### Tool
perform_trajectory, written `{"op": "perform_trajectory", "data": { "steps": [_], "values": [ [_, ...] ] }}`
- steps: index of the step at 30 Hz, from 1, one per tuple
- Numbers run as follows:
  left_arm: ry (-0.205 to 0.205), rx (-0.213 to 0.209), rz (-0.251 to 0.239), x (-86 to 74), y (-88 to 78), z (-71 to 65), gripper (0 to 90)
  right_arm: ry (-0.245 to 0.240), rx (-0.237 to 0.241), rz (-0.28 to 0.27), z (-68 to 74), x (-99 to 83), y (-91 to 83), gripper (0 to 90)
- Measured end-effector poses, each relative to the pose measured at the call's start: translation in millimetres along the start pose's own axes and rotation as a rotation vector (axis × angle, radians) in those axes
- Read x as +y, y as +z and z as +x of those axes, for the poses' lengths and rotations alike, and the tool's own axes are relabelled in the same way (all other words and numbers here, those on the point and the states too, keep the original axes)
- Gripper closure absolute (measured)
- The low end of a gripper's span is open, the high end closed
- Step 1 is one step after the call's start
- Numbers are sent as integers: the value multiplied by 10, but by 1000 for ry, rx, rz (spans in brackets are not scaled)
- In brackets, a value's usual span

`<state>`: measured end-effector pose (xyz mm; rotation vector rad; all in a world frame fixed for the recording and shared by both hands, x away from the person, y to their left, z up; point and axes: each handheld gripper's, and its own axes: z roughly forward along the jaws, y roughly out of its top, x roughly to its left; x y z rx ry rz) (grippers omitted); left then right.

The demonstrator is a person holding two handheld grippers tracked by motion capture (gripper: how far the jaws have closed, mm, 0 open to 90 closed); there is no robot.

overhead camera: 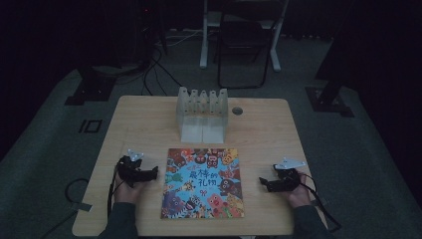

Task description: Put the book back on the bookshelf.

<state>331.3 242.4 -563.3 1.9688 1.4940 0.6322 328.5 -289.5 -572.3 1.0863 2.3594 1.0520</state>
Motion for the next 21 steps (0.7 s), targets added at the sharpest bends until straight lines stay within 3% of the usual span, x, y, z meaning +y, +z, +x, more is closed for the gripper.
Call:
{"op": "perform_trajectory", "data": {
  "steps": [15, 21],
  "values": [
    [-1, 2, 1, 4, 2, -2, 12, 0, 1, -2, 2, 0, 0, 154],
    [-1, 2, 1, 4, 2, -2, 12, -8, -8, -7, 23, 5, -24, 218]
  ]
}}
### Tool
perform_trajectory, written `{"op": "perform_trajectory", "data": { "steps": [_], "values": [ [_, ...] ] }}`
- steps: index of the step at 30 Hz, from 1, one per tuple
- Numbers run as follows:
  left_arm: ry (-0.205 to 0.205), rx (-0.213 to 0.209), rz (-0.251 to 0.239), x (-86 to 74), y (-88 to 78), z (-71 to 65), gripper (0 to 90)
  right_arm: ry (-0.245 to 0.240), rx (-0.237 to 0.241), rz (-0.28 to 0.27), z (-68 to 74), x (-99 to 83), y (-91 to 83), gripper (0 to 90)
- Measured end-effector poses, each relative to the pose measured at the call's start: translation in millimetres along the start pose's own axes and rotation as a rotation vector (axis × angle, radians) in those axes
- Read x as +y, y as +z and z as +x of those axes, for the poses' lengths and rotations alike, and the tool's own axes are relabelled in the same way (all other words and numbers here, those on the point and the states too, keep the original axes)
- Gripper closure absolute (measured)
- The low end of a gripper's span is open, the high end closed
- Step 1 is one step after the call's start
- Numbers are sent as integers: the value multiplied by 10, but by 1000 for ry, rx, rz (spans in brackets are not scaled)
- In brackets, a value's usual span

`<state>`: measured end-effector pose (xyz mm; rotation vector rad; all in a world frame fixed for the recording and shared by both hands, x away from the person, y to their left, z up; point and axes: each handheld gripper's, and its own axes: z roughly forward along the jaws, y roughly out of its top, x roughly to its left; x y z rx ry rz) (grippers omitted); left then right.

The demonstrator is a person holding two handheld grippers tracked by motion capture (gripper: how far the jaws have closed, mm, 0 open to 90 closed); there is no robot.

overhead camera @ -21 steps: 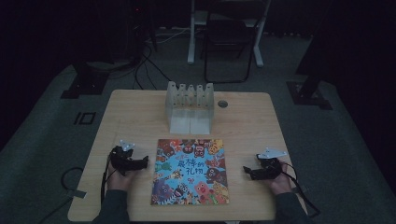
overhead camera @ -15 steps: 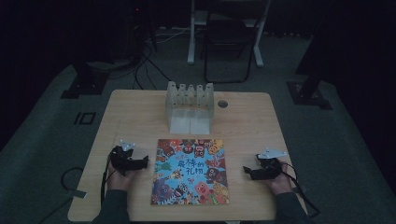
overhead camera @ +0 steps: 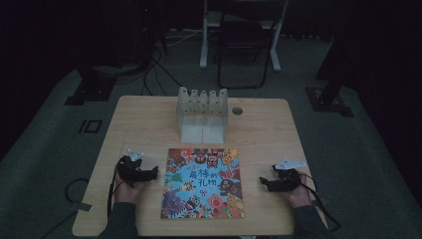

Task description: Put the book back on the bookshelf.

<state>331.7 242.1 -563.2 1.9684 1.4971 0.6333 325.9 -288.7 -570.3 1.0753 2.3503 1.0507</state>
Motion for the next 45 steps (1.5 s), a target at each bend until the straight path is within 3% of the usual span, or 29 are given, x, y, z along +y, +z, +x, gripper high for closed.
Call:
{"op": "perform_trajectory", "data": {
  "steps": [7, 23, 38, 45],
  "values": [
    [6, -5, 0, 4, 3, 2, 12, -19, -31, -75, 137, 180, -159, 223],
    [12, -12, -1, 7, 8, 3, 11, -75, -2, -122, 357, 529, -229, 193],
    [13, -12, -2, 10, 10, 4, 13, -124, 21, -137, 455, 746, -167, 177],
    [12, -12, -3, 11, 12, 2, 13, -105, 60, -134, 460, 814, -17, 153]
  ]
}}
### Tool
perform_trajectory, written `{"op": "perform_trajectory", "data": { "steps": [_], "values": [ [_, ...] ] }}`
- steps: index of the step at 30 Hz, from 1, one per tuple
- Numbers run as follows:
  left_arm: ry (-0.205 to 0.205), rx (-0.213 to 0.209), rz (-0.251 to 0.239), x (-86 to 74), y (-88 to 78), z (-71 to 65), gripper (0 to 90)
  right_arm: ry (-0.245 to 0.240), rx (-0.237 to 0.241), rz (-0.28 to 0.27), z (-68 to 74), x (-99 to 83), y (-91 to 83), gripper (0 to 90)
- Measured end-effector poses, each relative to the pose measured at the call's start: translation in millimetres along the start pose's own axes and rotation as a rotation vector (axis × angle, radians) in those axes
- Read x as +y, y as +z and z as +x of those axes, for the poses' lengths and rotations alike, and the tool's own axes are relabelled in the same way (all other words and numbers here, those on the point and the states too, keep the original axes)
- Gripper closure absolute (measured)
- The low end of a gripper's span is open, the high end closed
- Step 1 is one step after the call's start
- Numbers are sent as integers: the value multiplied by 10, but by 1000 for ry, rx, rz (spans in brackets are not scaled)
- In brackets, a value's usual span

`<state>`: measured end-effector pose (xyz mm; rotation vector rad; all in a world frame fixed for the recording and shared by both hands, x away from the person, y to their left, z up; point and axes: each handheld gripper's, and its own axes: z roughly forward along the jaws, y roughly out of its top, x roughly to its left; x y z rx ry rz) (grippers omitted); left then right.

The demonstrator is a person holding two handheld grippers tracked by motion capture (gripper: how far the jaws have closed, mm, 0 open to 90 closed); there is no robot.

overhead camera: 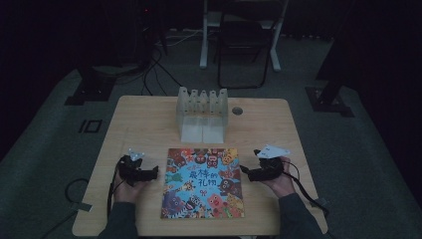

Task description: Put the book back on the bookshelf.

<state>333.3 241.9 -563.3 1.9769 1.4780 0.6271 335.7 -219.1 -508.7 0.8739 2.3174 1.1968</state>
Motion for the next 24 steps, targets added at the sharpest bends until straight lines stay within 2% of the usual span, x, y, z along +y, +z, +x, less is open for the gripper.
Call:
{"op": "perform_trajectory", "data": {
  "steps": [13, 17, 21, 23, 24],
  "values": [
    [0, 0, 0, 0, 0, 0, 14, -29, 36, -5, 17, 228, 270, 136],
    [-1, 4, -3, -3, -8, -9, 20, -54, 32, 23, -6, 256, 394, 128],
    [8, -6, -23, -16, -29, -28, 89, -43, 47, 45, -77, 226, 542, 129],
    [23, -20, -41, -25, -47, -40, 194, -40, 67, 70, -118, 205, 612, 140],
    [21, -18, -41, -25, -47, -45, 205, -38, 76, 81, -136, 193, 645, 141]
  ]
}}
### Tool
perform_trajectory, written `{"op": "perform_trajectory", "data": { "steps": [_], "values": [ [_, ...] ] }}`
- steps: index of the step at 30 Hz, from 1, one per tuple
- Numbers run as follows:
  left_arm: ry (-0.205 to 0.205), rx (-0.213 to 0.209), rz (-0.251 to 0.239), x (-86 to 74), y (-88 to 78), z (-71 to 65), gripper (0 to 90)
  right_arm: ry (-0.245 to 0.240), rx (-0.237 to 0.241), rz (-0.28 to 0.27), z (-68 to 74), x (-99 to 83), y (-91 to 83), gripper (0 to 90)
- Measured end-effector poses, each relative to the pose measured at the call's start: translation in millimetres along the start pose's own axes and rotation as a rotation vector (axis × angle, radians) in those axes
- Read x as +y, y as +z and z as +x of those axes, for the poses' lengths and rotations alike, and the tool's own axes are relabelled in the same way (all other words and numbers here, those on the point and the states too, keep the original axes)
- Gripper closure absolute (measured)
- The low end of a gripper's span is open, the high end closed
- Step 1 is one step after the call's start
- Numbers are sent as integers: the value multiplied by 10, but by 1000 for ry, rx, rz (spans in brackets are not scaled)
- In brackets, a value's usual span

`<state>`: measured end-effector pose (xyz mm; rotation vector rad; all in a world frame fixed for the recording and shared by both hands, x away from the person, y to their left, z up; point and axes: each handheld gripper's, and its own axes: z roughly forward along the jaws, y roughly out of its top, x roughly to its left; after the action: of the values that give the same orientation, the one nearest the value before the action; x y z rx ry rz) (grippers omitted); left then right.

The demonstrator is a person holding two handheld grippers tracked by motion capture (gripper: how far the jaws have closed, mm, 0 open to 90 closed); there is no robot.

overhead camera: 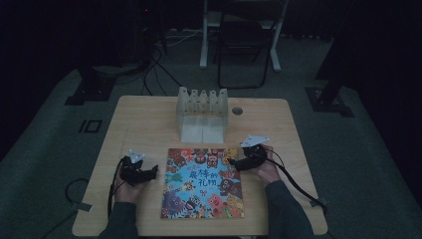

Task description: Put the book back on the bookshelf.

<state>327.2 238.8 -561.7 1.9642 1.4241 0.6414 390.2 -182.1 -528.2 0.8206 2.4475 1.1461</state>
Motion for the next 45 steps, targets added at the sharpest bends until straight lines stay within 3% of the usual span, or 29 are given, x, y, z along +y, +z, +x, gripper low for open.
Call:
{"op": "perform_trajectory", "data": {
  "steps": [6, 8, 12, 16, 18, 21, 28, 34, 40, 45],
  "values": [
    [-1, -1, -1, -2, -10, -25, 222, 39, 21, 7, -107, -33, 131, 155],
    [0, -6, 6, -4, -34, -58, 274, 47, 32, 7, -129, -30, 161, 167],
    [46, -62, -10, -42, -112, -176, 301, 50, 44, 22, -163, -23, 225, 169],
    [57, -105, -49, -41, -199, -271, 301, 75, 54, 29, -225, -34, 292, 169],
    [65, -121, -48, -56, -216, -311, 300, 82, 59, 30, -238, -38, 304, 169],
    [83, -109, -29, -82, -216, -367, 299, 118, 88, 32, -290, -58, 365, 186],
    [82, -113, -20, -93, -214, -363, 302, 134, 114, 59, -293, -96, 429, 212],
    [60, -127, -16, -95, -207, -344, 304, 168, 147, 31, -322, -141, 384, 239],
    [43, -142, -16, -98, -193, -327, 315, 177, 143, 27, -317, -131, 376, 241],
    [51, -142, -15, -94, -188, -334, 367, 182, 143, -9, -321, -74, 290, 254]
  ]
}}
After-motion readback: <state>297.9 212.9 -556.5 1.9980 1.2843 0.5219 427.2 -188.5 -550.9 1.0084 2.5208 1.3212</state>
